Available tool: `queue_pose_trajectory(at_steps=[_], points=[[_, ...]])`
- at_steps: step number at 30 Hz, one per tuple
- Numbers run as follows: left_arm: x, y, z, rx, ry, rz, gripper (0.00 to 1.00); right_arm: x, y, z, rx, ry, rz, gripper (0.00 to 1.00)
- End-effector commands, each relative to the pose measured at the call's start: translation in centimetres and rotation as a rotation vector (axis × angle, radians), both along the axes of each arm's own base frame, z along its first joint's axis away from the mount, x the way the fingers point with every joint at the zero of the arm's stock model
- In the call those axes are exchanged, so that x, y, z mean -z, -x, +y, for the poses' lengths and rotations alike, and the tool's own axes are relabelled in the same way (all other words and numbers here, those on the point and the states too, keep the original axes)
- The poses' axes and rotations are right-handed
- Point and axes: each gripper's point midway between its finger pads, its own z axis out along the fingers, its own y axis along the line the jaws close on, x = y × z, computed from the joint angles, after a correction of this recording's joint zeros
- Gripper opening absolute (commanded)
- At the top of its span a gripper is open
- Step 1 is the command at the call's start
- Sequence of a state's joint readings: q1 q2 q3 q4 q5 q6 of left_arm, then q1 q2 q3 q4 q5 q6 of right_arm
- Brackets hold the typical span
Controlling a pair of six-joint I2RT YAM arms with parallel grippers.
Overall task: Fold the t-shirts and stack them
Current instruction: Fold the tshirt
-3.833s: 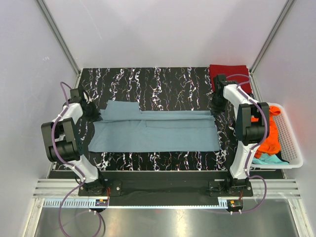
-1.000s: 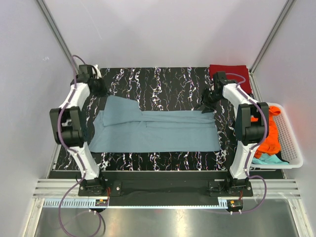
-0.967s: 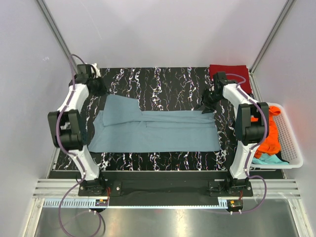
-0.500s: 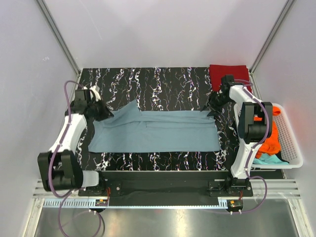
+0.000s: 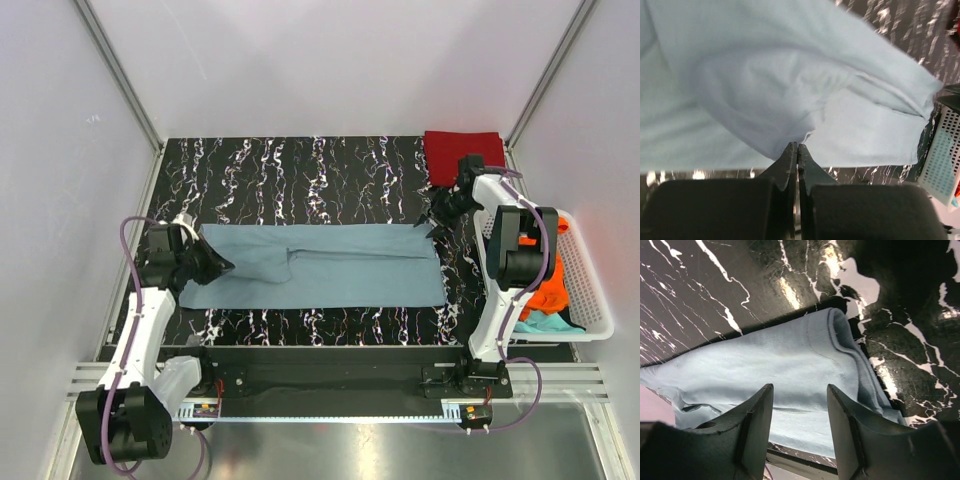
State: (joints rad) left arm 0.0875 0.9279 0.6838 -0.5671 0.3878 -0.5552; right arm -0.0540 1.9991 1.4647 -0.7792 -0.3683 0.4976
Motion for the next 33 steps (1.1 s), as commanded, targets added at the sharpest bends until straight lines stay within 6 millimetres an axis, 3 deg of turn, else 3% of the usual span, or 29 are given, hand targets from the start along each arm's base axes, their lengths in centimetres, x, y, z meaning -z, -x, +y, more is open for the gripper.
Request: queue_pose_trajectory(at_steps=[1, 7, 14, 18, 21, 22, 24, 25, 27, 28, 33], points=[[1.1, 1.4, -0.1, -0.073, 0.049, 0.071, 0.00, 0.6, 0.4, -0.1, 0.008, -0.013, 0.026, 0.54], [2.8, 3.6, 0.9, -0.149, 0.014, 0.164, 0.00, 0.9, 1.1, 0.0, 0.006, -0.019, 0.045, 0.54], [3.1, 5.0, 3.7, -0.275, -0.117, 0.238, 0.00, 0.8, 1.8, -0.4, -0.022, 0.013, 0.036, 0.54], [2.4, 5.7, 6.2, -0.390, -0.218, 0.282, 0.00, -0.5, 2.0, -0.3, -0.052, 0.034, -0.011, 0.54], [2.7, 6.2, 6.8, -0.426, -0.247, 0.324, 0.00, -2.5, 1.8, 1.4, -0.114, 0.039, -0.090, 0.57], [2.8, 6.4, 6.8, -0.427, -0.248, 0.330, 0.00, -3.2, 2.1, 4.2, -0.189, 0.033, -0.117, 0.58], [3.6, 7.5, 7.1, -0.451, -0.263, 0.380, 0.00, -4.5, 2.3, 7.3, -0.271, 0.023, -0.169, 0.62], [4.0, 7.8, 7.0, -0.463, -0.256, 0.399, 0.00, -5.3, 2.9, 10.5, -0.351, 0.002, -0.194, 0.63], [4.6, 7.9, 6.5, -0.453, -0.231, 0.420, 0.04, -5.8, 3.6, 14.1, -0.433, -0.029, -0.225, 0.65], [4.8, 7.4, 6.3, -0.444, -0.217, 0.407, 0.08, -6.2, 4.5, 17.0, -0.496, -0.053, -0.238, 0.66], [5.5, 6.9, 4.5, -0.364, -0.143, 0.432, 0.12, -5.3, 5.7, 23.0, -0.603, -0.148, -0.207, 0.67]])
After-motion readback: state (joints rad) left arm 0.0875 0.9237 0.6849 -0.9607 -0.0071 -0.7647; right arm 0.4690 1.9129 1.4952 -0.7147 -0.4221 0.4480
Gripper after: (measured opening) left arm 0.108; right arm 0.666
